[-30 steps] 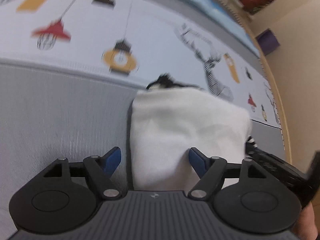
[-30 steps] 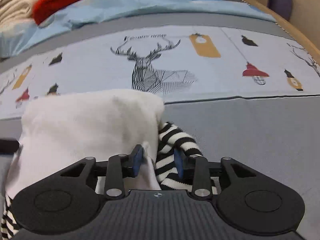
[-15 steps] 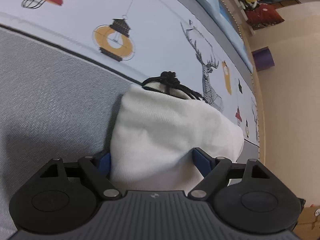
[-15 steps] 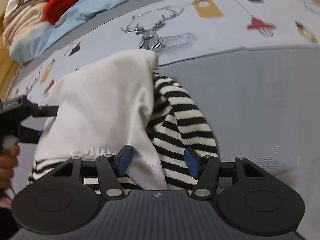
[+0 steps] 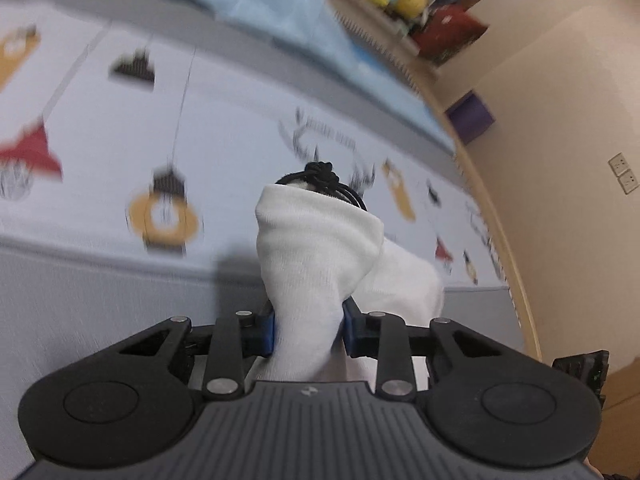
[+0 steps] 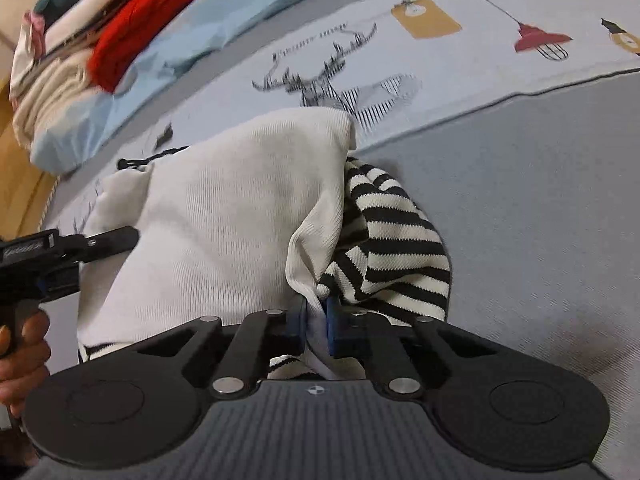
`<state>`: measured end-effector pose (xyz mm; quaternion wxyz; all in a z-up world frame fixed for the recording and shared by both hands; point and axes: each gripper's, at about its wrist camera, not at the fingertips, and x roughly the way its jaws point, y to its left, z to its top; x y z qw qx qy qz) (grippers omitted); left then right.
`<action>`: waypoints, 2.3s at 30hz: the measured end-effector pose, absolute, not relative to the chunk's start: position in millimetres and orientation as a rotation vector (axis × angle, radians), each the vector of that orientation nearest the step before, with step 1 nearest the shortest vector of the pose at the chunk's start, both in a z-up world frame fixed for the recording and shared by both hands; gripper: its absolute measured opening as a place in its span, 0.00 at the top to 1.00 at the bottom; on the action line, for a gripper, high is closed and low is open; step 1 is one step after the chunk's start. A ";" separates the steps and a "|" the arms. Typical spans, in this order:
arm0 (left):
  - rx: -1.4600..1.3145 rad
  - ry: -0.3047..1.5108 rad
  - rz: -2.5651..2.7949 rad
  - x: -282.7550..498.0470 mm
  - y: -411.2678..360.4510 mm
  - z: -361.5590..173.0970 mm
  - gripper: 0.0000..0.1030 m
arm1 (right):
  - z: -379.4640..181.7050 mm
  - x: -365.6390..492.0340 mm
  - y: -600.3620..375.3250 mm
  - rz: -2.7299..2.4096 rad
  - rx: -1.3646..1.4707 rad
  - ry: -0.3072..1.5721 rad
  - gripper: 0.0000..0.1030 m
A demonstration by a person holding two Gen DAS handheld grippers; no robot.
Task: Fold small clothes
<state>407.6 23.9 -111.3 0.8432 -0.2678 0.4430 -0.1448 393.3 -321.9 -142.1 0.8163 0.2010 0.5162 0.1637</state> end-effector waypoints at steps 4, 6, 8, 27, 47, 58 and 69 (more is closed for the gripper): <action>-0.537 0.827 -0.263 409.8 43.0 -89.5 0.68 | -131.7 404.1 -306.6 0.356 0.455 1.015 0.93; -0.519 0.787 -0.244 410.0 50.1 -81.9 0.68 | -125.2 409.7 -297.9 0.368 0.465 0.963 0.93; -0.516 0.758 -0.231 411.8 57.2 -78.0 0.67 | -119.1 415.2 -290.7 0.379 0.470 0.921 0.94; -0.299 0.897 -0.250 375.3 75.7 -58.8 0.51 | -96.5 404.9 -265.8 0.403 0.269 0.841 0.66; -0.187 1.226 -0.245 360.3 64.7 -112.2 0.31 | -149.3 398.2 -258.3 0.396 0.100 1.180 0.98; -0.114 1.183 -0.302 356.8 76.8 -93.6 0.45 | -148.7 391.3 -254.1 0.431 0.111 1.223 0.98; 0.188 1.154 -0.281 330.7 37.4 -91.0 0.44 | -139.9 382.1 -259.6 0.374 0.073 1.186 0.80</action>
